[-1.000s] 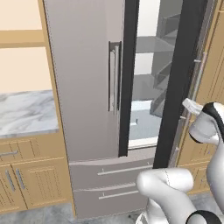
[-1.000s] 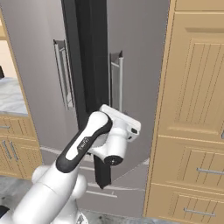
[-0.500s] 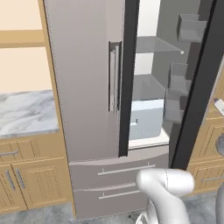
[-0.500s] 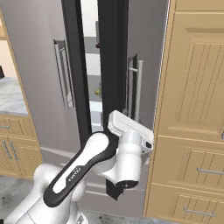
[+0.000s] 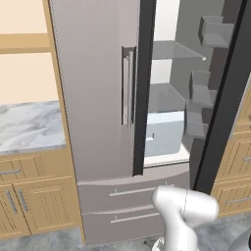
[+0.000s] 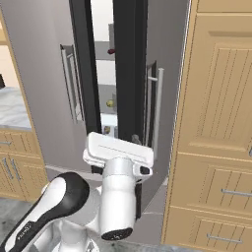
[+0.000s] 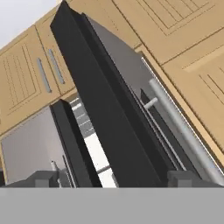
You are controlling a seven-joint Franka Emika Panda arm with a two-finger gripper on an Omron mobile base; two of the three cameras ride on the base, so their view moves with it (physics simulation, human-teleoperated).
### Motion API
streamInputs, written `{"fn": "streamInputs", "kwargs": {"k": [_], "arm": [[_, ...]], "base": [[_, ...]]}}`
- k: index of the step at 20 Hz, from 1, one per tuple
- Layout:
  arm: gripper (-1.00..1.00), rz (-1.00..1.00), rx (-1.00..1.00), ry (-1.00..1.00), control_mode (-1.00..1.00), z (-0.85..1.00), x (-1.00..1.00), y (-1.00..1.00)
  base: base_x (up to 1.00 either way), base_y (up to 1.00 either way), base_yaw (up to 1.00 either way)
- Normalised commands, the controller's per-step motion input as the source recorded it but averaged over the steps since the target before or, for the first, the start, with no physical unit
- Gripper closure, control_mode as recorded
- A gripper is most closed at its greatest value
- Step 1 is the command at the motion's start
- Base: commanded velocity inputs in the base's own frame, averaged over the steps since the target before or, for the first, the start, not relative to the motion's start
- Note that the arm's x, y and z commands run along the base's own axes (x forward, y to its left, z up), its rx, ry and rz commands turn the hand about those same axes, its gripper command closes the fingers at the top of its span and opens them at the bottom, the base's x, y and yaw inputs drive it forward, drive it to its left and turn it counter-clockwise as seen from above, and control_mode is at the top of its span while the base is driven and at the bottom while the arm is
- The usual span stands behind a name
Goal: Retrieve the sausage and cheese from the fridge and place them on the cutting board on the counter.
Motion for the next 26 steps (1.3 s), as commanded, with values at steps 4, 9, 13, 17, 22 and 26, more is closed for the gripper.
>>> {"fn": "streamInputs", "kwargs": {"k": [4,9,13,17,22,26], "arm": [[-1.0,0.04,-0.35,0.04,-1.0,1.0,-0.44,1.0],[-1.0,0.01,-0.42,0.2,-1.0,0.61,0.15,1.0],[-1.0,0.0,-0.36,0.27,-1.0,0.08,0.84,0.86],[-1.0,-0.03,-0.24,0.3,-1.0,-0.26,1.0,0.5],[-1.0,-0.19,-0.19,0.26,-1.0,-0.4,1.0,0.09],[-1.0,-0.27,-0.15,0.24,-1.0,-0.41,0.99,0.0]], "base": [[0.0,0.0,0.0],[0.0,0.0,0.0],[0.0,0.0,0.0],[0.0,0.0,0.0],[0.0,0.0,0.0],[0.0,0.0,0.0]]}}
